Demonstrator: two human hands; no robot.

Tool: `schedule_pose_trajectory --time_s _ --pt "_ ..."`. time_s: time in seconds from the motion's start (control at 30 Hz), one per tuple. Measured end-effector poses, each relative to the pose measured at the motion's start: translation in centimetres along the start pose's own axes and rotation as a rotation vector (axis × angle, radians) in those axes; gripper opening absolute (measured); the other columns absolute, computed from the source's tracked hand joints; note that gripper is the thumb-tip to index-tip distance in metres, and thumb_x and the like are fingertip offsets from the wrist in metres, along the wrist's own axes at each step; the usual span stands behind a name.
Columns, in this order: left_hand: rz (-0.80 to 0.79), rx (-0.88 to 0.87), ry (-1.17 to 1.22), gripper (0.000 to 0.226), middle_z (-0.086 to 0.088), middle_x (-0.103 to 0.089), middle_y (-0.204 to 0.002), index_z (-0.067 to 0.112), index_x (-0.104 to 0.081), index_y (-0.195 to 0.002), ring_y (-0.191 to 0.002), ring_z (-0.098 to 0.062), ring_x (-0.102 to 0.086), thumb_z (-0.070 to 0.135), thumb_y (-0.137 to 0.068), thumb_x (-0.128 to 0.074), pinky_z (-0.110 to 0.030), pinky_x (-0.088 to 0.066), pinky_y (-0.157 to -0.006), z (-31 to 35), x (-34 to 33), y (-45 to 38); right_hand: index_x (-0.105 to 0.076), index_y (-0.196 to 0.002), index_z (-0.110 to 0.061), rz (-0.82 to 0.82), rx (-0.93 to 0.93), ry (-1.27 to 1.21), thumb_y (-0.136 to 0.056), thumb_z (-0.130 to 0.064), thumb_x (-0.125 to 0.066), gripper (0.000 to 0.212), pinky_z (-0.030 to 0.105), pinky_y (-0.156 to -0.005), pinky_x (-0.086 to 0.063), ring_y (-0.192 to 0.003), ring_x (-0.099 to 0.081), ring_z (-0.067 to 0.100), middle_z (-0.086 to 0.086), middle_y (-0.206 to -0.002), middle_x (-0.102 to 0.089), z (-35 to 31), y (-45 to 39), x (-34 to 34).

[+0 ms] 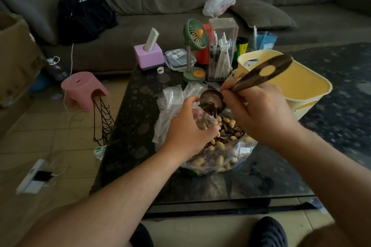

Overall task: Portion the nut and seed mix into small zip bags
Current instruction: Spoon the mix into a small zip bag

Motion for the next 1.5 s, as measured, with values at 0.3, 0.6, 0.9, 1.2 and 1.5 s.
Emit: schedule_pose_trajectory --time_s 0.3,0.6,0.9,1.2,1.5 --pt "0.064 -0.01 0.05 0.083 0.017 -0.068 -0.117 0.046 -0.033 -0.149 -0.112 0.003 -0.065 0.039 -0.084 -0.083 -0.018 -0.05 -0.092 0.3 0.6 0.3 -0.071 -0.11 -0.005 0.06 0.064 0.015 -0.107 -0.022 -0.051 0.026 0.039 -0.076 -0.054 -0.088 -0.063 0.019 0.008 -0.101 -0.067 -0.6 0.3 0.3" --pt "0.077 -0.025 0.024 0.077 0.021 -0.072 -0.116 0.041 -0.038 -0.149 -0.1 0.009 -0.067 0.036 -0.087 -0.084 -0.006 -0.053 -0.079 1.1 1.7 0.4 -0.072 -0.109 -0.005 0.152 -0.042 -0.022 -0.106 -0.019 -0.055 0.022 0.035 -0.075 -0.055 -0.085 -0.063 0.013 -0.003 -0.099 -0.065 -0.3 0.5 1.1" --pt "0.148 -0.101 0.087 0.081 0.024 -0.074 -0.115 0.036 -0.039 -0.151 -0.106 0.014 -0.067 0.027 -0.086 -0.086 -0.011 -0.053 -0.089 1.8 3.3 0.8 -0.068 -0.094 -0.01 -0.277 -0.3 0.1 -0.105 -0.028 -0.054 0.026 0.041 -0.073 -0.053 -0.076 -0.06 0.021 0.0 -0.088 -0.064 2.8 2.4 -0.5" --pt "0.118 -0.069 0.14 0.084 0.02 -0.075 -0.12 0.043 -0.036 -0.151 -0.112 0.009 -0.067 0.025 -0.087 -0.087 -0.022 -0.052 -0.101 1.8 4.3 -0.3 -0.06 -0.08 -0.013 -0.364 -0.284 0.126 -0.105 -0.027 -0.049 0.031 0.045 -0.065 -0.052 -0.064 -0.056 0.017 -0.003 -0.074 -0.059 2.0 1.9 -0.7" --pt "0.028 -0.069 0.063 0.087 0.02 -0.076 -0.119 0.041 -0.036 -0.154 -0.109 0.004 -0.069 0.036 -0.084 -0.088 -0.033 -0.057 -0.101 1.3 3.4 0.5 -0.063 -0.084 -0.019 -0.441 -0.426 0.0 -0.104 -0.035 -0.057 0.026 0.031 -0.066 -0.055 -0.064 -0.062 0.01 -0.005 -0.068 -0.065 0.4 2.2 -2.2"
Point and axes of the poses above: each hand's wrist, its own y-axis away from the middle knuckle, its own x-axis out of the back of the hand, z = x × y, the point moved 2 cm from there along -y, towards the middle knuckle
